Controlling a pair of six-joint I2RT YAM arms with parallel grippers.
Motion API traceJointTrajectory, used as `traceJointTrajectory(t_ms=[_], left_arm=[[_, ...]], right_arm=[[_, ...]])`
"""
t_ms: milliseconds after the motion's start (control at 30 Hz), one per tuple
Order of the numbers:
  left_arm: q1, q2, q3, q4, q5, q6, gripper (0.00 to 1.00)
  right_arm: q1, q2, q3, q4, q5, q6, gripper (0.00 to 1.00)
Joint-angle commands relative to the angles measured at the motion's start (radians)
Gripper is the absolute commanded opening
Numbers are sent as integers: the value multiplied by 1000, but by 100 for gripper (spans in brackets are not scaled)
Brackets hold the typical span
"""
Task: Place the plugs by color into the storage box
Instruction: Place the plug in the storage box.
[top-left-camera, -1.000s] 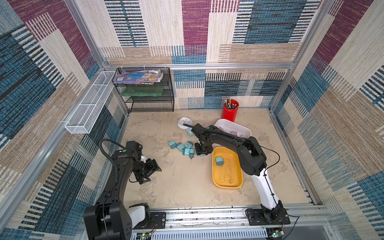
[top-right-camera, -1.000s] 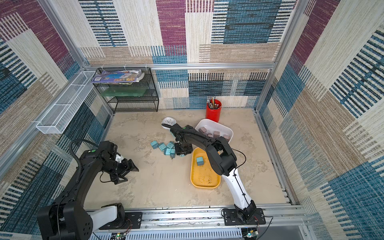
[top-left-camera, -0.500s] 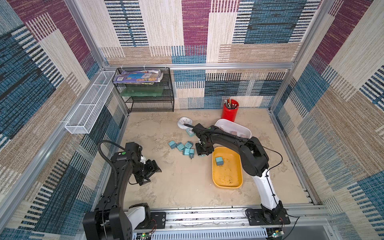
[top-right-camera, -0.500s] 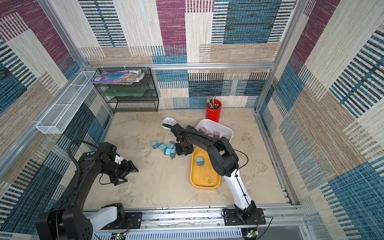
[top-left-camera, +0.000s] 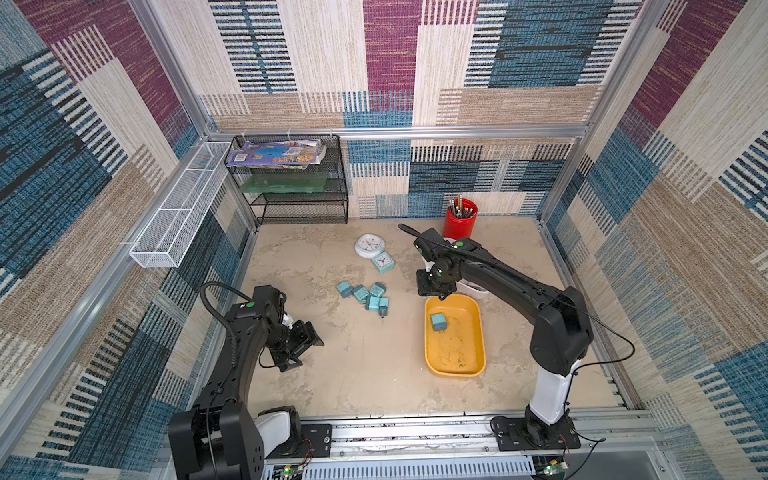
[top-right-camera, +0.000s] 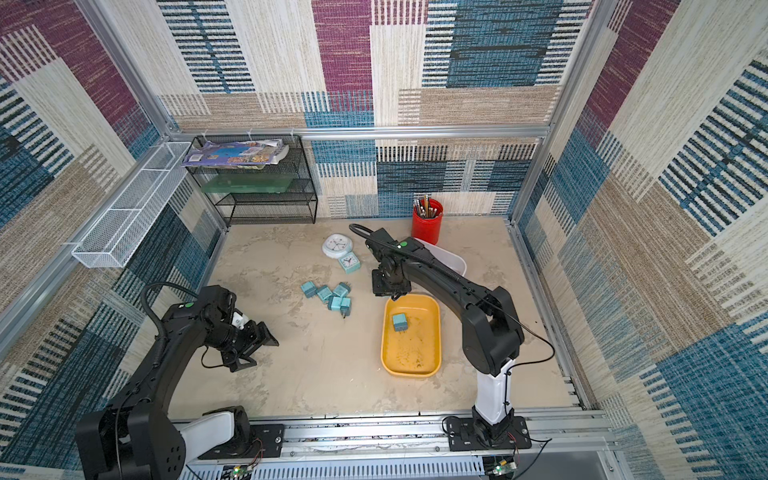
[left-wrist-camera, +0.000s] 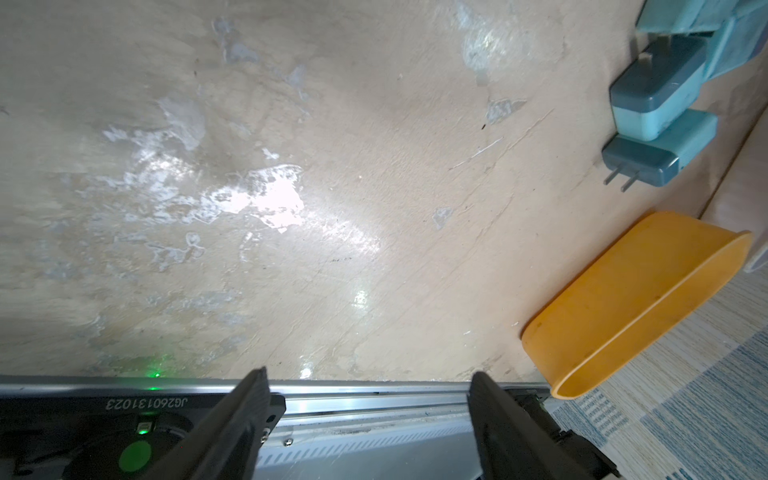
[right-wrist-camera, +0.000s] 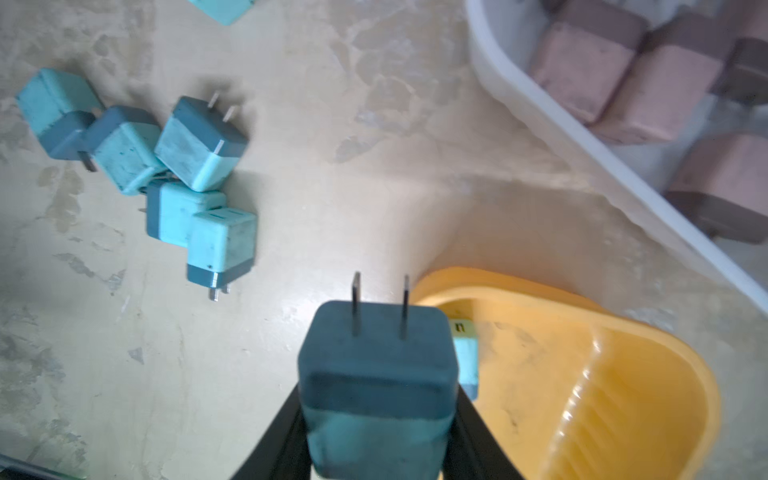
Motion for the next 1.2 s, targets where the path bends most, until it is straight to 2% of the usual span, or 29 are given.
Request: traceJointTrajectory(t_ms=[0,167,300,600,733,800,867,1033,1167], left_arm=[[2,11,16,5,6,3,78],[2,9,15,5,2,3,78],[2,18,10,8,3,8,78],[2,14,4,10,7,7,78],[2,1,-7,11,7,2,78],[2,-2,-11,11,8,1,78],[2,-7,-10,10,10,-2,78],[2,-18,-4,9,12,-10,78],[2,-22,-4,6,13,-13,78]], right_arm=[[-19,-69,-106,4,17,22,33],[-78,-161,-309,69,13,24,33],[-112,-155,-397,121,8,2,32],[-109,-18,-384,158,30,-48,34],[-104,-12,-385,145,36,-52,44],[-97,-24,-376,123,49,-52,57],[-91,-48,-357,93,66,-48,65],[-55,-107,-213,-14,102,-11,68],[35,-45,-19,-48,70,23,69]])
